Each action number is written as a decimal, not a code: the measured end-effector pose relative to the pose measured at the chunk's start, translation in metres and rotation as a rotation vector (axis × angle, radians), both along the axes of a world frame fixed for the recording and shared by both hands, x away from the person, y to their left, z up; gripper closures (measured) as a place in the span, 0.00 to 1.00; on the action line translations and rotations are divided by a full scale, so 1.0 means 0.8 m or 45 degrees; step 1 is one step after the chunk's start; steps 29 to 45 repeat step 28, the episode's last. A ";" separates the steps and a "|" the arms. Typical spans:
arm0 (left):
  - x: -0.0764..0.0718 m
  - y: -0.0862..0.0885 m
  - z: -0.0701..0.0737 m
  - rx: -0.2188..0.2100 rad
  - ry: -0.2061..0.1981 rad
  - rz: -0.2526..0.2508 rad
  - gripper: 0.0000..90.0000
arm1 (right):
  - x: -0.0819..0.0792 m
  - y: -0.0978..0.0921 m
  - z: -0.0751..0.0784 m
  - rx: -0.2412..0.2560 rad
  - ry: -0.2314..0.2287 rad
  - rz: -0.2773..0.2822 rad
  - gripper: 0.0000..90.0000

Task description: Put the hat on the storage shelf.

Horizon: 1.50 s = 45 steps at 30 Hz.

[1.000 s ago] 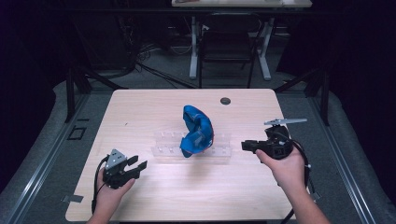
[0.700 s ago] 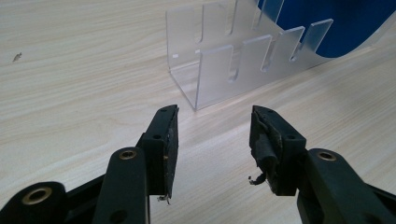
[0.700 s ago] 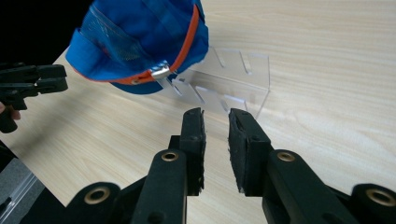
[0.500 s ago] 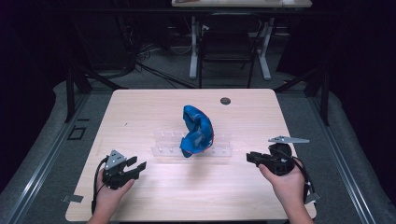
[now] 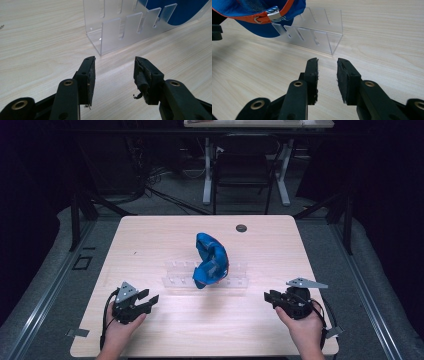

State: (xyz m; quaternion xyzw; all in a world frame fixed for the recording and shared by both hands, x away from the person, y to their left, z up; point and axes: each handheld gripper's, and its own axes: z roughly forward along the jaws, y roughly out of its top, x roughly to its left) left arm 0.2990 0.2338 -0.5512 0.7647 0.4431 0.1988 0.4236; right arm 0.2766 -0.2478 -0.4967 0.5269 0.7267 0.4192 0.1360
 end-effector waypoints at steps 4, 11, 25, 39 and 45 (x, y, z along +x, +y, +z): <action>0.000 0.000 -0.001 0.002 -0.001 -0.003 0.59 | -0.003 0.001 -0.014 -0.006 -0.025 -0.006 0.76; 0.000 0.000 -0.003 -0.006 -0.008 0.003 0.58 | -0.002 0.003 -0.033 -0.048 -0.040 -0.002 0.68; 0.000 -0.003 -0.003 -0.019 0.012 -0.024 0.55 | -0.005 -0.010 -0.058 -0.089 -0.126 -0.081 0.55; 0.000 -0.009 -0.003 -0.034 0.001 -0.038 0.55 | -0.004 -0.013 -0.060 -0.085 -0.114 -0.079 0.55; 0.000 -0.009 -0.003 -0.034 0.001 -0.038 0.55 | -0.004 -0.013 -0.060 -0.085 -0.114 -0.079 0.55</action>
